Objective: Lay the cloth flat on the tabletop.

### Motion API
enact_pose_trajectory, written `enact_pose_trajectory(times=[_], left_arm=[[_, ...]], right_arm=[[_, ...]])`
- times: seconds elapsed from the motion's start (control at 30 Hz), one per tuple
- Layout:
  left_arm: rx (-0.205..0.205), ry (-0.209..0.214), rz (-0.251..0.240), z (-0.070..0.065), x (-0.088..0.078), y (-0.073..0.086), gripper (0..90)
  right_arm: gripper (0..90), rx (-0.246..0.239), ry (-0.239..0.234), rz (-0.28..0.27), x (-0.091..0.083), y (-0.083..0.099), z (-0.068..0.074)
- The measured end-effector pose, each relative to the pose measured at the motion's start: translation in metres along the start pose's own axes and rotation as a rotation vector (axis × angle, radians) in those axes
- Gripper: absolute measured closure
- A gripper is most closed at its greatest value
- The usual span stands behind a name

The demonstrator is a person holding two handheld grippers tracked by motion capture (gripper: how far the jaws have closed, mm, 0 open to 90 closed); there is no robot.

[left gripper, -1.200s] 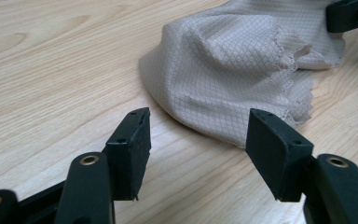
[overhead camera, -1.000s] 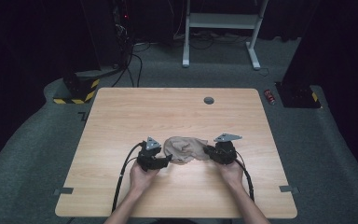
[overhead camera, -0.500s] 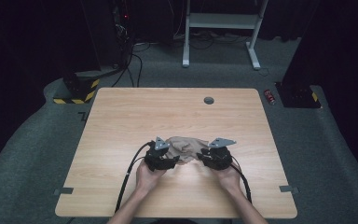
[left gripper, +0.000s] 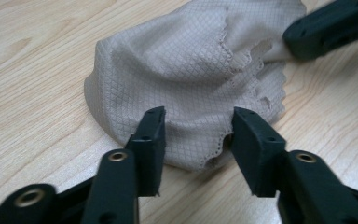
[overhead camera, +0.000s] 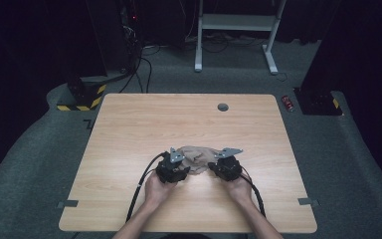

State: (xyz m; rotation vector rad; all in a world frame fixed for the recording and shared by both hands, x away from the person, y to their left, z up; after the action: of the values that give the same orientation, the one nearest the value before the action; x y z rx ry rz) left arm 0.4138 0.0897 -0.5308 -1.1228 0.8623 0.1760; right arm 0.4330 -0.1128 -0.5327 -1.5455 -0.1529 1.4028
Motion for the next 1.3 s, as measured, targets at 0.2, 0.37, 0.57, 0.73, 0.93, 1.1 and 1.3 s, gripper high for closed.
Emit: enact_pose_trajectory(times=[0.2,0.37,0.57,0.73,0.93,1.1,1.3], left_arm=[[0.030,-0.002,0.021,0.004,-0.002,0.003,69.8],[0.037,-0.007,0.032,0.010,-0.006,0.007,83.9],[0.027,-0.021,0.004,0.021,-0.017,0.008,88.2],[-0.028,0.008,-0.056,0.025,-0.026,0.003,85.2],[-0.020,0.070,-0.040,0.015,-0.019,-0.003,49.6],[0.089,0.036,0.000,-0.005,-0.005,-0.011,60.1],[0.067,0.011,-0.013,0.004,-0.007,-0.012,87.9]], right_arm=[[89.7,0.019,0.016,-0.050,-0.017,-0.003,-0.008],[89.6,0.061,0.039,-0.090,-0.032,-0.002,-0.021],[89.6,0.086,0.053,-0.125,-0.042,0.000,-0.028],[89.4,0.086,0.056,-0.130,-0.040,-0.008,-0.029],[89.4,0.081,0.042,-0.110,-0.032,-0.015,-0.027],[89.5,0.055,0.042,-0.102,-0.027,-0.024,-0.020],[89.4,0.066,0.060,-0.107,-0.027,-0.028,-0.028]])
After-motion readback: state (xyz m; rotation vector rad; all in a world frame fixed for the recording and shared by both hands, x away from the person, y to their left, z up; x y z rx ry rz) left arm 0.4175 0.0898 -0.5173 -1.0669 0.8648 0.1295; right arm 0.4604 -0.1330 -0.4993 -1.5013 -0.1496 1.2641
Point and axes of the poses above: each handheld gripper's, and its own axes: x roughly forward along the jaws, y roughly out of its underside, z roughly to its left, the point moved 3 cm from there along x, roughly forward along the jaws, and after that the axes turned 11 degrees about -y, right-handed, at the moved point
